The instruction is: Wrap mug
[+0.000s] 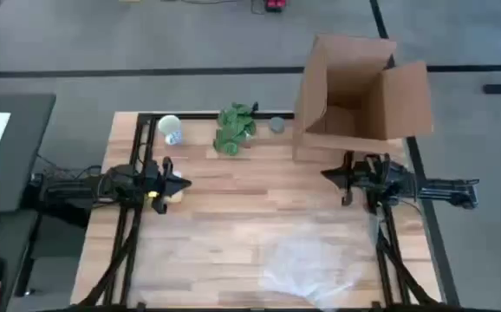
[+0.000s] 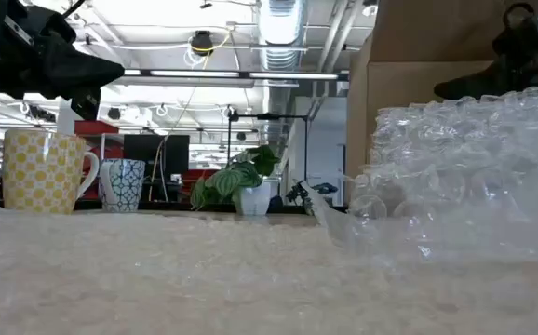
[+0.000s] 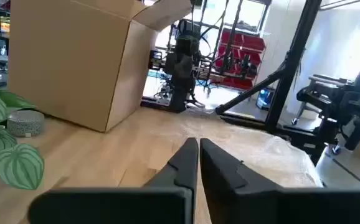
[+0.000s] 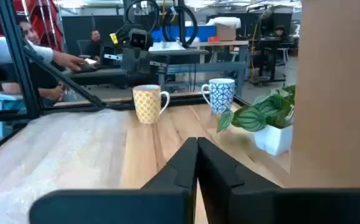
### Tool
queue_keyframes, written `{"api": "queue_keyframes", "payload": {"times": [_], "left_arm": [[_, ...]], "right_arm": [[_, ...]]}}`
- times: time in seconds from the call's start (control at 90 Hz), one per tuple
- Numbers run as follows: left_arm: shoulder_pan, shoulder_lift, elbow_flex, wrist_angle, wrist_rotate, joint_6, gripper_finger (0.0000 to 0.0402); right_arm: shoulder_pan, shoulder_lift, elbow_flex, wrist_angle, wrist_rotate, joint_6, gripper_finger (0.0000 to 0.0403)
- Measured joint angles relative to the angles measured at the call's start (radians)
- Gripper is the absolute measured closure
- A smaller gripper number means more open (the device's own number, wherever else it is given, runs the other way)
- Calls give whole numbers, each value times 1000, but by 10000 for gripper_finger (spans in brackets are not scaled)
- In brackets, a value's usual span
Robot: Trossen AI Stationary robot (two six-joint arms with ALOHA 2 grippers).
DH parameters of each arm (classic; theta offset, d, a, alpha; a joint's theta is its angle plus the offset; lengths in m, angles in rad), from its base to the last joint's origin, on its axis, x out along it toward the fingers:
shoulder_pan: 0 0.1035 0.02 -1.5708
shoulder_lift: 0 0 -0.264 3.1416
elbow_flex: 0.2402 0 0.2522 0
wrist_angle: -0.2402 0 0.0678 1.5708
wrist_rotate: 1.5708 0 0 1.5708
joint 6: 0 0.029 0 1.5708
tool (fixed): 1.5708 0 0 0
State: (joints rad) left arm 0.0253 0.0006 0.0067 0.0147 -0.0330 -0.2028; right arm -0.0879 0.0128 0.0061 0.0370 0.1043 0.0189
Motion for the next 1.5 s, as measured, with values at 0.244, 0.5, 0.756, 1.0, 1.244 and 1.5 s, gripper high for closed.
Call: {"api": "queue_keyframes", "payload": {"times": [0.244,0.5,0.756,1.0,1.244,1.5], "left_arm": [[0,0,0,0,0,0,402],[0,4,0,0,0,0,402],[0,4,0,0,0,0,402],[0,4,0,0,0,0,402],[0,4,0,21,-8,58,402],[0,4,0,137,-16,-27,402]], "right_arm": [[0,0,0,0,0,0,403],[0,0,0,0,0,0,403],[0,0,0,0,0,0,403],[0,0,0,0,0,0,403],[0,0,0,0,0,0,403],[0,0,0,0,0,0,403]]}}
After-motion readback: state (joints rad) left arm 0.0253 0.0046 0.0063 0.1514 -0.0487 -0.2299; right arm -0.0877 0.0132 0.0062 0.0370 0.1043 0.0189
